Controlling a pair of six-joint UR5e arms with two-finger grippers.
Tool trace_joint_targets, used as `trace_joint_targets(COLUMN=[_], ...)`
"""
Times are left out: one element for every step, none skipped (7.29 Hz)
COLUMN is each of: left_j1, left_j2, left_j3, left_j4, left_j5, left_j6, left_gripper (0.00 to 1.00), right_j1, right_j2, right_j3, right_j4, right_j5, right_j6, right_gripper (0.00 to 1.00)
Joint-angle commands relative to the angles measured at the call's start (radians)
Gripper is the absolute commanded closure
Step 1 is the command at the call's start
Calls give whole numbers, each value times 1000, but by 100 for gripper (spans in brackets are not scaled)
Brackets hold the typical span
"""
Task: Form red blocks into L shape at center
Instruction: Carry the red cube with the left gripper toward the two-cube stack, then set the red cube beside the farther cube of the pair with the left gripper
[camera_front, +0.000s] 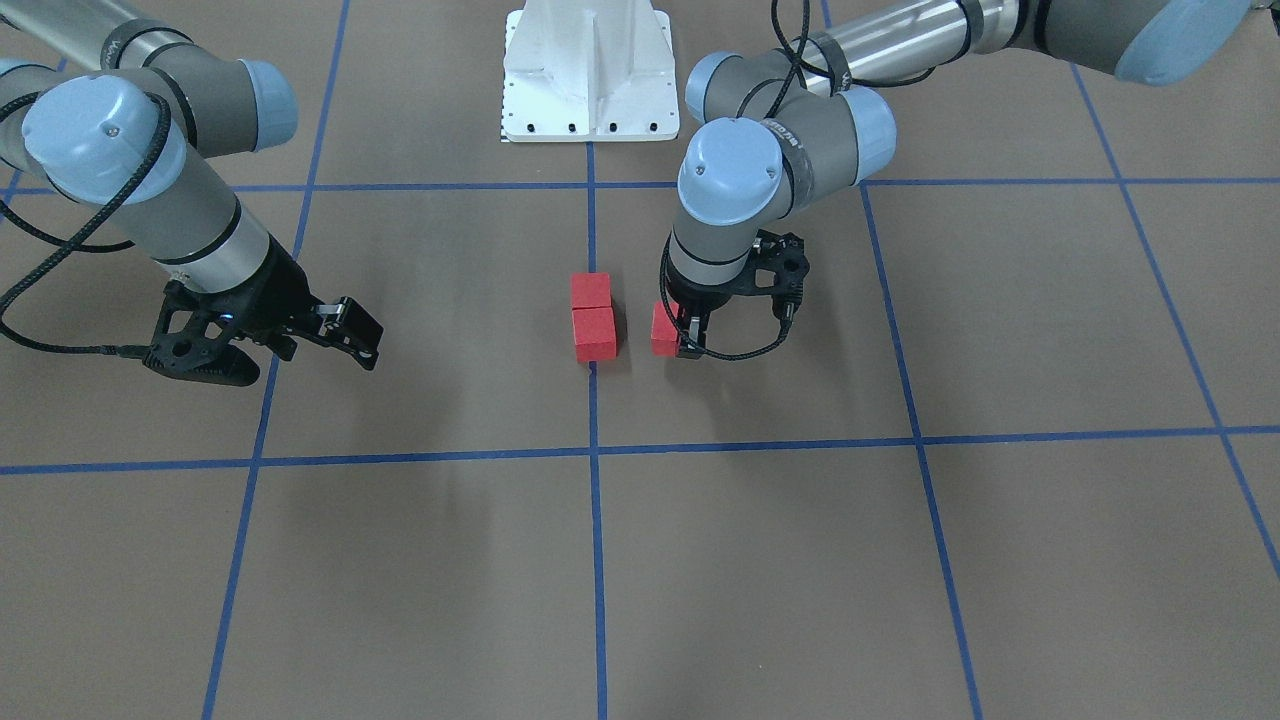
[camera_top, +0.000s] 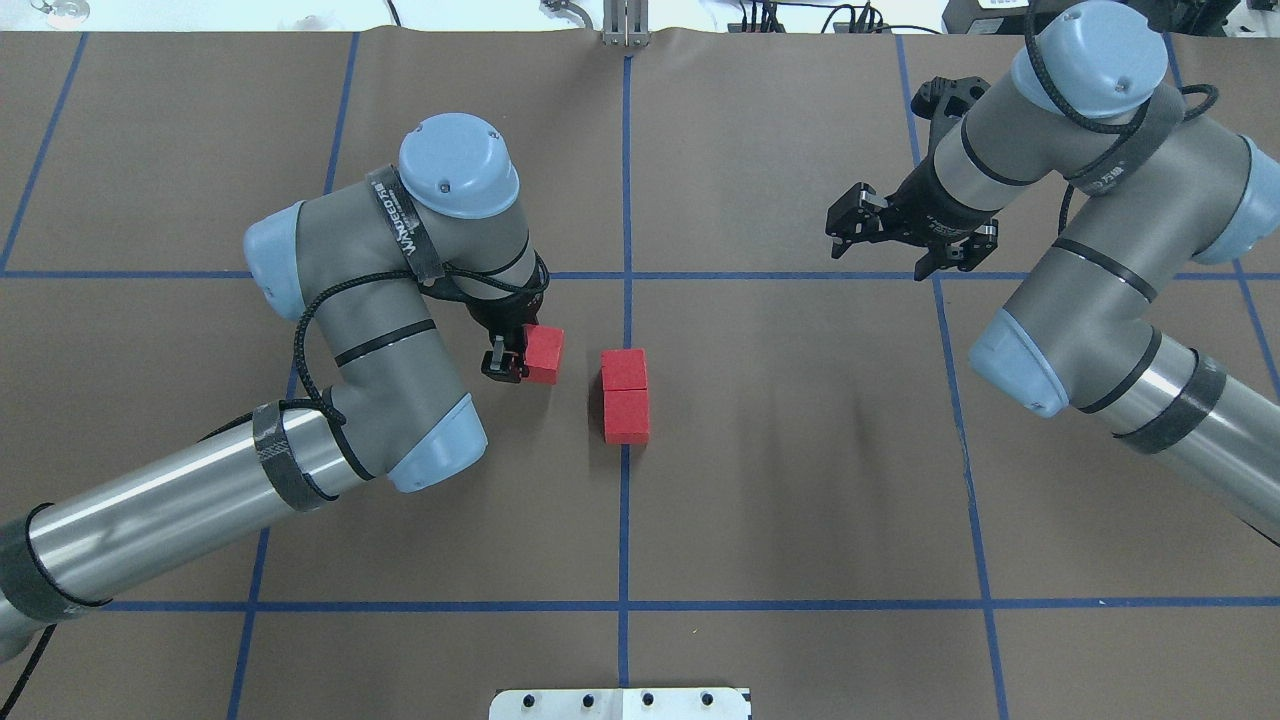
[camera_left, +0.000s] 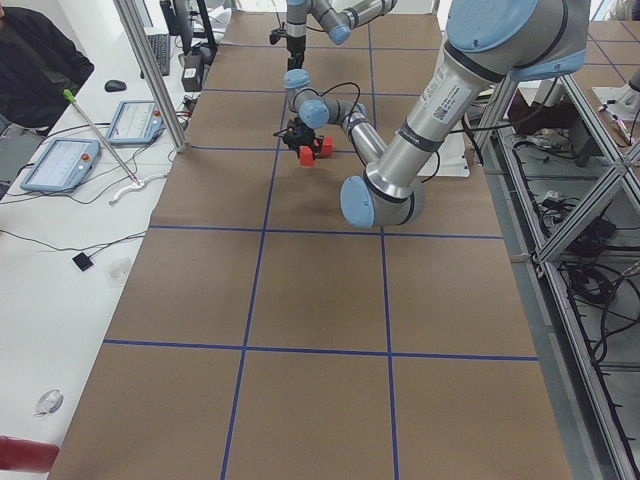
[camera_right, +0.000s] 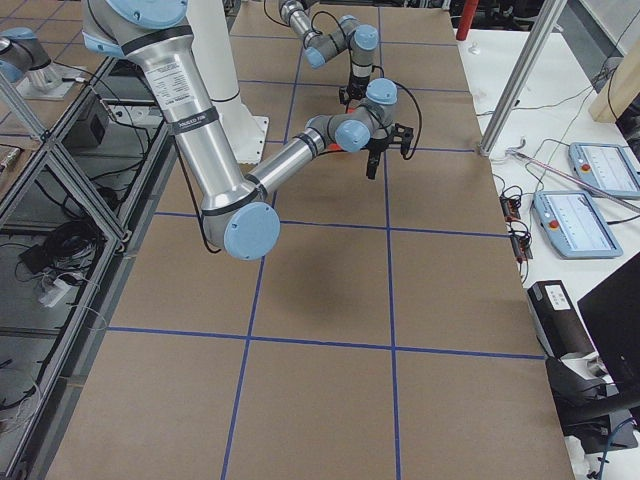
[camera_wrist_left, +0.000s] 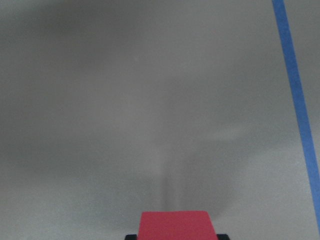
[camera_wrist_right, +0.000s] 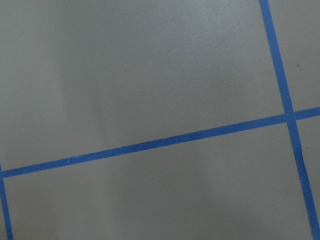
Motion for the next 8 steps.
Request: trace_joint_targets(left_j1=[24,27,27,29,30,32,41,42], left_j2=[-2,-2,-3,-3,-2,-2,-6,-11], left_j3=[7,7,7,7,12,23,39,43], left_j4=[-27,-44,-45,-56,-70,-85,-104,-105], left_j5=[1,1,1,1,3,12,20,20], left_j6=[-125,-170,-205,-243,-273,-290,-303,-304], left_gripper=[100,100,100,100,100,100,100,100], right_j1=[1,1,1,1,1,1,1,1], right_j2=[0,0,-2,-3,-3,-3,-3,-5], right_j3=[3,3,5,6,6,5,3,3], right_j4=[0,0,0,0,0,0,0,0], right_j5=[0,0,0,-2,-2,-2,-2,-2], right_j6=[1,1,3,3,3,3,3,3], right_gripper=[0,0,0,0,0,0,0,0])
